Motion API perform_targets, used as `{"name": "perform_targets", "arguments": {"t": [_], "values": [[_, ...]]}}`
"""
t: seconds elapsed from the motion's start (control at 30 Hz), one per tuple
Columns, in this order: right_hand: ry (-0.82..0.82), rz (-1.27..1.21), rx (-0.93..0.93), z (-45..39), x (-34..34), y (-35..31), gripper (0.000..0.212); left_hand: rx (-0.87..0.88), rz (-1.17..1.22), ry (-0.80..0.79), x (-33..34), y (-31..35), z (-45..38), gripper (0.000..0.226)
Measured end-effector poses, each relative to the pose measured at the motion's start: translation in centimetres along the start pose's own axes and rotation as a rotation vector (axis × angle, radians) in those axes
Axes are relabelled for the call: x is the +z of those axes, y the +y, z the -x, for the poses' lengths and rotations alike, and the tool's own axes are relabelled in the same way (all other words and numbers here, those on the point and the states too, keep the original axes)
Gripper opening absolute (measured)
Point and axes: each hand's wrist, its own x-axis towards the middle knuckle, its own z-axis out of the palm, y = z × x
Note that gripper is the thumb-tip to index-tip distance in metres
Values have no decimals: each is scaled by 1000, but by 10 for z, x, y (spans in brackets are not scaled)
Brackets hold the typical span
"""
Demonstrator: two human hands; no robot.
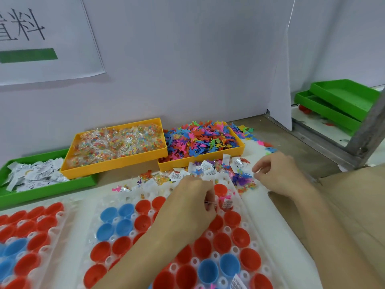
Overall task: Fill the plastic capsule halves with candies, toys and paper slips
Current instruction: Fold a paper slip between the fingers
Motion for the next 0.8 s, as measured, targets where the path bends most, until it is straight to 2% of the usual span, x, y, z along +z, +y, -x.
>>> {"name": "perform_targets", "arguments": {"t": [0.07, 0.23, 0.6, 0.8], "values": [[-57, 17, 18, 3, -2, -2, 10, -11, 7, -3, -2, 1, 0, 14], [-169, 29, 38, 6, -1, -7, 28, -69, 73, -16, -5, -3, 2, 21], [-188, -32, 8, 6, -11, -5, 25, -80, 126, -51, -15, 1, 2, 25], [-161, -65, -47, 2, -18, 5, 11, -84, 146, -60, -21, 1, 2, 21]]}}
